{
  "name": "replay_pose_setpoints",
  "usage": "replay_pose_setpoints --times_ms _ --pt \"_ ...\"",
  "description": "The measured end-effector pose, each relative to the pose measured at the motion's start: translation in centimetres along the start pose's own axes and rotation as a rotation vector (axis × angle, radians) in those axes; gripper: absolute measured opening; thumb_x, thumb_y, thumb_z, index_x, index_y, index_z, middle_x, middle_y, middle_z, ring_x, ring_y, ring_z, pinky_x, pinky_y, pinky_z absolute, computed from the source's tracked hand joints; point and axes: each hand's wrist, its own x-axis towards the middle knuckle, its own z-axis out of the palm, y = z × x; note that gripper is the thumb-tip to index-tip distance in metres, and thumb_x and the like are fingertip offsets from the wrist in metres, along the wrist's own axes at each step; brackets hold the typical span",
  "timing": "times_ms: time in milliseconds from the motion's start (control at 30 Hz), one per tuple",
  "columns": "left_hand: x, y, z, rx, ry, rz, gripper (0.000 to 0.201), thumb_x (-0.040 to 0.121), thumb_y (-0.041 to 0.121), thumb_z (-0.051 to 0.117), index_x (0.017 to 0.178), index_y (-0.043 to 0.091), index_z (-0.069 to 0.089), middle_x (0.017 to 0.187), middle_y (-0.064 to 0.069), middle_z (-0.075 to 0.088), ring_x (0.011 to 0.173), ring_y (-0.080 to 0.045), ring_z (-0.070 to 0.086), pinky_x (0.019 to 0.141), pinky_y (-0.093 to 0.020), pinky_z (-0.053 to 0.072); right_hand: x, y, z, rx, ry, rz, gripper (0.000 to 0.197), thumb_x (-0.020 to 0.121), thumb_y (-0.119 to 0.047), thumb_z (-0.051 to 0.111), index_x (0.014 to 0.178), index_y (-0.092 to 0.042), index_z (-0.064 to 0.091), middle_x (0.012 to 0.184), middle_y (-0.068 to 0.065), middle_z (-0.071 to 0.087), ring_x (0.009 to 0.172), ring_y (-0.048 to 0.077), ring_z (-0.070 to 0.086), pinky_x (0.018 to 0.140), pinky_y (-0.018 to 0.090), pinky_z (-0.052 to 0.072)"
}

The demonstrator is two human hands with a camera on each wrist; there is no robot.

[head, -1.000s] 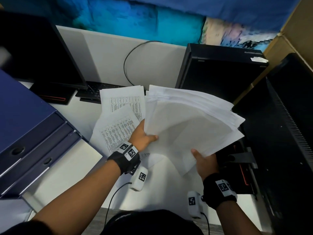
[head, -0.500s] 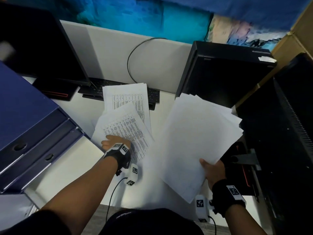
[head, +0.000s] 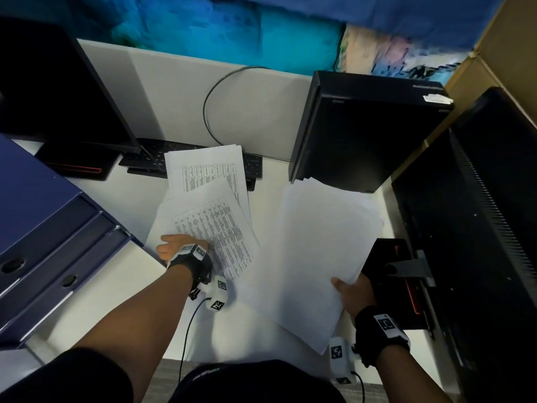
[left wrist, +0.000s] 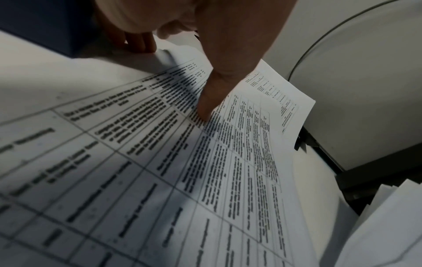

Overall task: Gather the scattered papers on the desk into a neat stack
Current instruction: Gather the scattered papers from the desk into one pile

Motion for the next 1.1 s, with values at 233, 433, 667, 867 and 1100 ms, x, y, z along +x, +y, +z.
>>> replay_pose_setpoints --times_ms 233,433,667,867,1100 --pt "1.0 -0.1 -0.2 0.031 -0.101 0.0 0.087 0.074 0.034 0.074 0.141 -0.002 0.034 0.139 -0.027 0.037 0.132 -0.044 0.035 0.11 -0.048 0.032 0.2 0.1 -0.2 0.0 0.012 0.011 0.031 0.08 0.007 0.07 0.108 -0.003 0.062 0.101 0.013 0.064 0.095 0.026 0.062 0.091 0.038 0.048" --pt "0.1 0.2 0.1 -0.084 0.034 0.014 0.089 0.067 0.033 0.081 0.133 0.003 0.03 0.135 -0.024 0.04 0.126 -0.04 0.04 0.104 -0.048 0.036 0.2 0.2 -0.3 -0.018 0.004 0.01 0.029 0.082 0.005 0.07 0.11 0.0 0.063 0.099 0.009 0.063 0.094 0.024 0.06 0.088 0.035 0.047" --pt "0.0 -0.3 -0.9 -0.073 0.085 0.191 0.064 0.08 0.019 0.066 0.138 0.015 0.037 0.133 -0.013 0.053 0.123 -0.035 0.048 0.102 -0.05 0.035 1.1 1.0 0.0 -0.038 0.001 0.016 0.033 0.082 0.005 0.07 0.114 0.004 0.063 0.102 0.012 0.064 0.095 0.025 0.061 0.09 0.037 0.048" --pt "-0.6 -0.1 -1.6 -0.156 0.132 0.32 0.06 0.079 0.003 0.062 0.135 0.016 0.044 0.129 -0.016 0.055 0.118 -0.037 0.053 0.098 -0.047 0.043 1.8 1.9 0.6 -0.086 0.02 0.01 0.045 0.079 0.001 0.074 0.121 0.004 0.06 0.112 0.014 0.066 0.106 0.03 0.063 0.098 0.046 0.049" --pt "-2.6 -0.9 -2.5 -0.139 0.189 0.533 0.033 0.088 0.004 0.052 0.119 0.015 0.057 0.113 -0.016 0.058 0.096 -0.035 0.055 0.079 -0.042 0.043 2.2 1.7 1.0 -0.123 -0.005 0.023 0.04 0.079 0.0 0.074 0.117 0.0 0.063 0.11 0.018 0.068 0.104 0.034 0.065 0.097 0.049 0.051"
